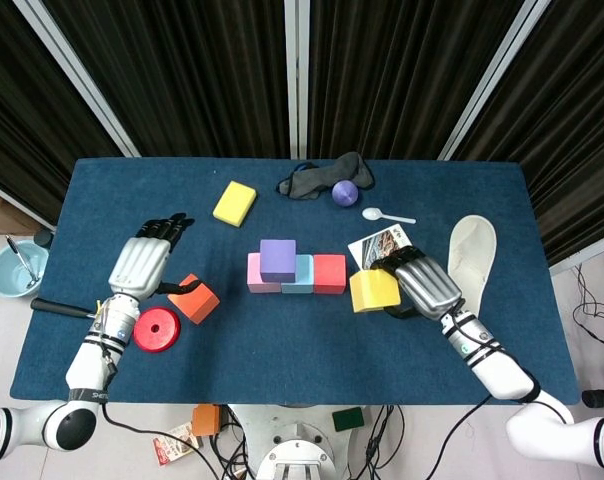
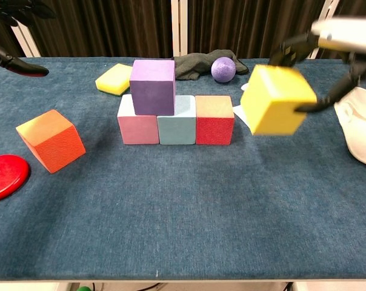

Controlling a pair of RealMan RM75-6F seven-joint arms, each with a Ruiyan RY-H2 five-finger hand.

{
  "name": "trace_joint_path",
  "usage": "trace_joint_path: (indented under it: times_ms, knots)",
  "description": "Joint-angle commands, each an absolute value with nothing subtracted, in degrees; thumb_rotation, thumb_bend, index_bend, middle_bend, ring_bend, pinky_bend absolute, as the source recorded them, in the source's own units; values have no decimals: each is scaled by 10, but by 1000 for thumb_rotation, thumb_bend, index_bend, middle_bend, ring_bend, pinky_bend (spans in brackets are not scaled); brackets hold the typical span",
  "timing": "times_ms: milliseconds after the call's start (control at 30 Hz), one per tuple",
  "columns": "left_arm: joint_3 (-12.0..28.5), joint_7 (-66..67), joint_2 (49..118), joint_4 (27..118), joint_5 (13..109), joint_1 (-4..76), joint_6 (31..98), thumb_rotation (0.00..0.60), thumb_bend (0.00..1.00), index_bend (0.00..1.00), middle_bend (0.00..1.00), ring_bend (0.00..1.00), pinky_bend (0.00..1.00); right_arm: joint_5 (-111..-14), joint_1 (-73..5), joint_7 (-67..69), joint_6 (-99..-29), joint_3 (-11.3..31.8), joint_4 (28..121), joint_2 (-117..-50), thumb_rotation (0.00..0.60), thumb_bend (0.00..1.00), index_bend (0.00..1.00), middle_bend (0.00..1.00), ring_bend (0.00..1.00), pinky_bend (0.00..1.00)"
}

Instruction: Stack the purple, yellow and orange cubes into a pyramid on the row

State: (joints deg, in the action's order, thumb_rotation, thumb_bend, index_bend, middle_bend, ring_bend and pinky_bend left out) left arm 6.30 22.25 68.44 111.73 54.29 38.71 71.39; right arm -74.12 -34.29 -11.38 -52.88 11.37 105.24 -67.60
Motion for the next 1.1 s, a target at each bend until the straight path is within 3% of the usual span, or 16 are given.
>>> trace_joint_path:
  times_ms: [33, 233, 500, 1100]
  knots:
    - [62, 219, 683, 1122, 551, 379, 719, 442, 121, 124, 84, 115, 118, -586, -404, -160, -491, 173, 1106, -647, 600, 340, 535, 441, 234, 210]
    - [63, 213, 679, 1128, 563, 362, 727, 438, 121, 124, 84, 115, 118, -405, -503, -231, -472, 187, 1096, -665, 600, 339, 527, 425, 234, 209]
    - [62, 197, 682, 1120, 577, 342, 728, 447, 121, 124, 84, 114, 117, -279, -601, -286, -480, 179, 1060, -703, 600, 339, 528, 423, 234, 208]
    - [67, 162, 690, 1094, 604, 315, 713, 437, 121, 124, 84, 114, 118, -205, -679, -326, -516, 138, 1016, -763, 600, 338, 526, 409, 234, 197]
